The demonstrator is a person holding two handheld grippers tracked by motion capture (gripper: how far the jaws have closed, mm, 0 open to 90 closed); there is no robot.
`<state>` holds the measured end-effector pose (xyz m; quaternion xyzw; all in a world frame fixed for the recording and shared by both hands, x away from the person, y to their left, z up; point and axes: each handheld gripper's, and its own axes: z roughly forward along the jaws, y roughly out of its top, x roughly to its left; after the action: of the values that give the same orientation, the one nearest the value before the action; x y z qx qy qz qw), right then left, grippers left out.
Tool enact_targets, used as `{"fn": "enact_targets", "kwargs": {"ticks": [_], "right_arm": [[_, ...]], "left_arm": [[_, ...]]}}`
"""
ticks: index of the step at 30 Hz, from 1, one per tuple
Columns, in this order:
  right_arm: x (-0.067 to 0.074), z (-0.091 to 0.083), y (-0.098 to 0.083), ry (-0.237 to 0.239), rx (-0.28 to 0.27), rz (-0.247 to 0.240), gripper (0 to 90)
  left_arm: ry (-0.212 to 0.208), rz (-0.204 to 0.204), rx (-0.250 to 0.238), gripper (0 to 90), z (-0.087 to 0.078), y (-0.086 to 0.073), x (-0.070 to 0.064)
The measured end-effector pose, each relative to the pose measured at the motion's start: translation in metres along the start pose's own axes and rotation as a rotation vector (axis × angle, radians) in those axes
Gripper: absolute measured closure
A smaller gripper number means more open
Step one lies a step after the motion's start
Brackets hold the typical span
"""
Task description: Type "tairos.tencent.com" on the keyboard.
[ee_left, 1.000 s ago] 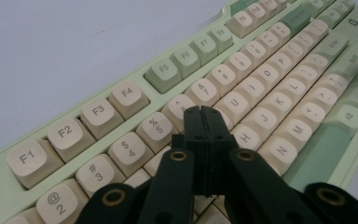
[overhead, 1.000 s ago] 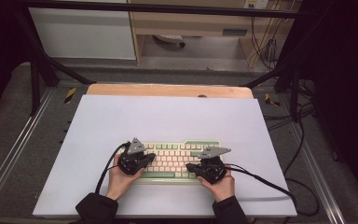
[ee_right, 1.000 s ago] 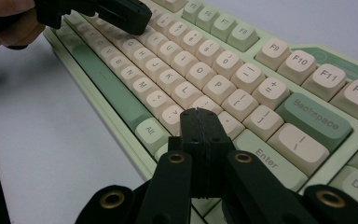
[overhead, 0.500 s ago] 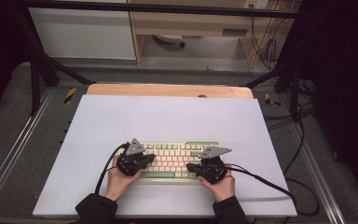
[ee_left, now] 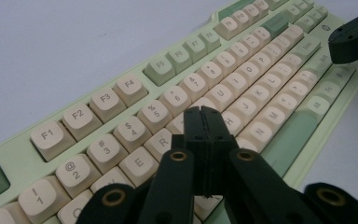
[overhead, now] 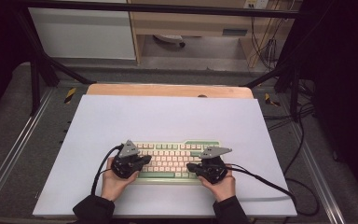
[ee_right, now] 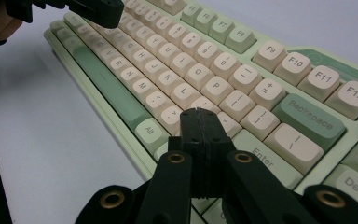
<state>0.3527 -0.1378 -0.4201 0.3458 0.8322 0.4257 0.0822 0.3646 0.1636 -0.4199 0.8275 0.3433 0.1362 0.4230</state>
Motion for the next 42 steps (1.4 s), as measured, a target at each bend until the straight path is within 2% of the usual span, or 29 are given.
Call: {"fn": "enact_targets", "kwargs": {"ticks": [7, 17, 27, 32, 42], "right_arm": [[-0.001, -0.001, 0.000, -0.002, -0.002, -0.002, 90.0], [0.000, 0.000, 0.000, 0.002, 0.000, 0.002, 90.0], [0.000, 0.001, -0.001, 0.002, 0.004, 0.001, 90.0], [0.000, 0.001, -0.001, 0.003, 0.003, 0.001, 90.0], [0.000, 0.001, -0.001, 0.003, 0.003, 0.004, 90.0]], "left_arm": [[0.003, -0.001, 0.004, 90.0, -0.004, -0.003, 0.002], [0.027, -0.020, -0.004, 90.0, -0.010, -0.004, 0.012], [0.054, -0.037, 0.007, 90.0, -0.005, -0.006, 0.019], [0.069, -0.031, 0.016, 90.0, -0.002, -0.007, 0.021], [0.071, -0.035, 0.024, 90.0, 0.001, -0.009, 0.022]]}}
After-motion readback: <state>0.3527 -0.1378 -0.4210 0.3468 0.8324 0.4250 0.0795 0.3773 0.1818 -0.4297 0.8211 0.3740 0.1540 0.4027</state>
